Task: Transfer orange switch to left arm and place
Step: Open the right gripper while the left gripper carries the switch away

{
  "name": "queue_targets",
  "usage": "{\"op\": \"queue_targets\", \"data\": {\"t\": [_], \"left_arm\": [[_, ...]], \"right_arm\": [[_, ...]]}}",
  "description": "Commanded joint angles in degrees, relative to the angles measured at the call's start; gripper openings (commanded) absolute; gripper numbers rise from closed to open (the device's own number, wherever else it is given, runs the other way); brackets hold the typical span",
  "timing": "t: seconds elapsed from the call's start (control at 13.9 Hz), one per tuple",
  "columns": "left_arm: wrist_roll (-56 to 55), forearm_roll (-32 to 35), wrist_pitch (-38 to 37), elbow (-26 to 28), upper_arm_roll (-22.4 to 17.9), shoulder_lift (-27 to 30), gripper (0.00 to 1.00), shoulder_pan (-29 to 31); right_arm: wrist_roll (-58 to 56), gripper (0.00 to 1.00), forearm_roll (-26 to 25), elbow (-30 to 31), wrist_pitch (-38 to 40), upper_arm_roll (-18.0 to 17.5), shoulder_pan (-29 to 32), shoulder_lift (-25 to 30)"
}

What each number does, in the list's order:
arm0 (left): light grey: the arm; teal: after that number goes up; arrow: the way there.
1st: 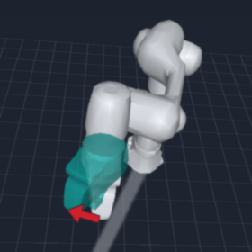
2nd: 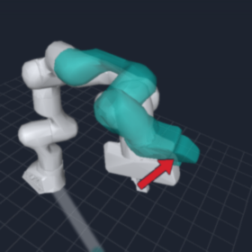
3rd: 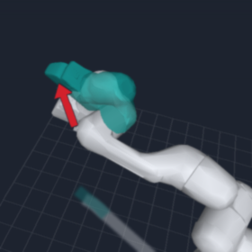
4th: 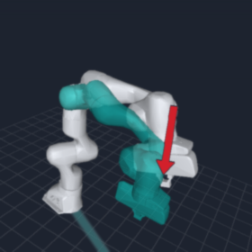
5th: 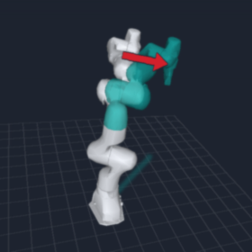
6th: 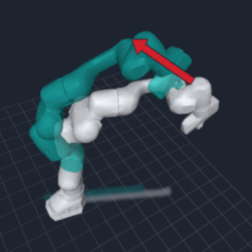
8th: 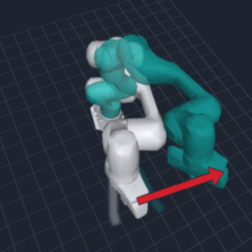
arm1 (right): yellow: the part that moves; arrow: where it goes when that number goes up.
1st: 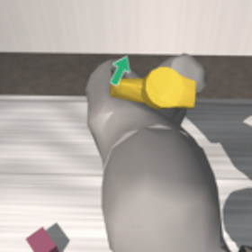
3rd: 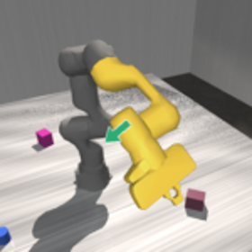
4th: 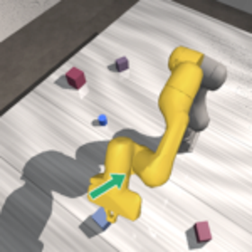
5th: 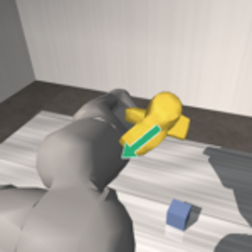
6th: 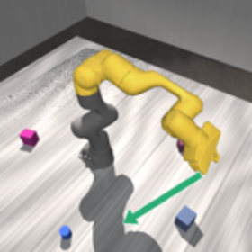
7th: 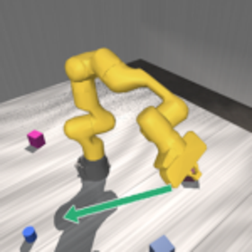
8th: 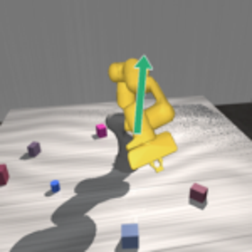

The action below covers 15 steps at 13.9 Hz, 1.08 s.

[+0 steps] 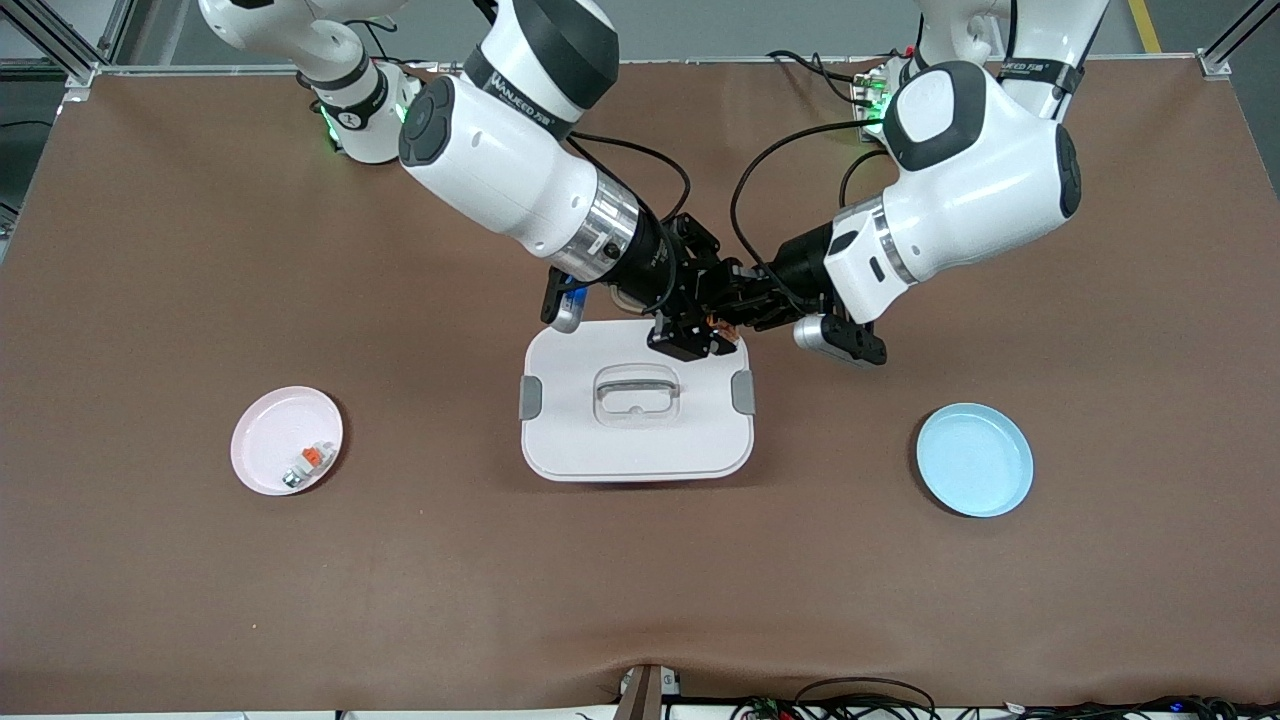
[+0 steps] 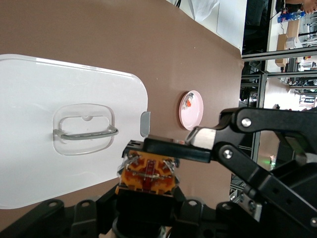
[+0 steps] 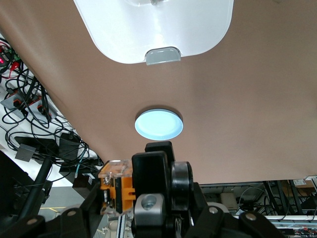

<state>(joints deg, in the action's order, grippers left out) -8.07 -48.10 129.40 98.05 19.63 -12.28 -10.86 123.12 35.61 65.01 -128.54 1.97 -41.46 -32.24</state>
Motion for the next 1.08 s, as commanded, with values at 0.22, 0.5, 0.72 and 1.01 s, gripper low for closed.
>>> {"op": "queue_targets", "data": {"t": [0.22,0.5,0.72,1.01], "left_arm": [[0.2,0.0,0.2,-0.8,0.1,0.4,0.00,0.8],[0.6,0.0,0.2,-0.8,-0.2,0.6,0.00,1.1],[0.7,0.0,0.1,-0.8,-0.3,0.5,0.00,1.2],[0.6,0.1,-1.9,-0.7,-0.6,0.5,0.00,2.2]], "right_arm": [[0.8,0.16,0.3,-2.0,0.2,0.6,-0.5,-1.2],[0.9,1.00,0.3,-1.9,0.2,0.7,-0.4,-1.2],[0.9,1.00,0.3,-1.9,0.2,0.7,-0.5,-1.2],[0.8,1.00,0.3,-1.9,0.1,0.8,-0.6,-1.2]]}}
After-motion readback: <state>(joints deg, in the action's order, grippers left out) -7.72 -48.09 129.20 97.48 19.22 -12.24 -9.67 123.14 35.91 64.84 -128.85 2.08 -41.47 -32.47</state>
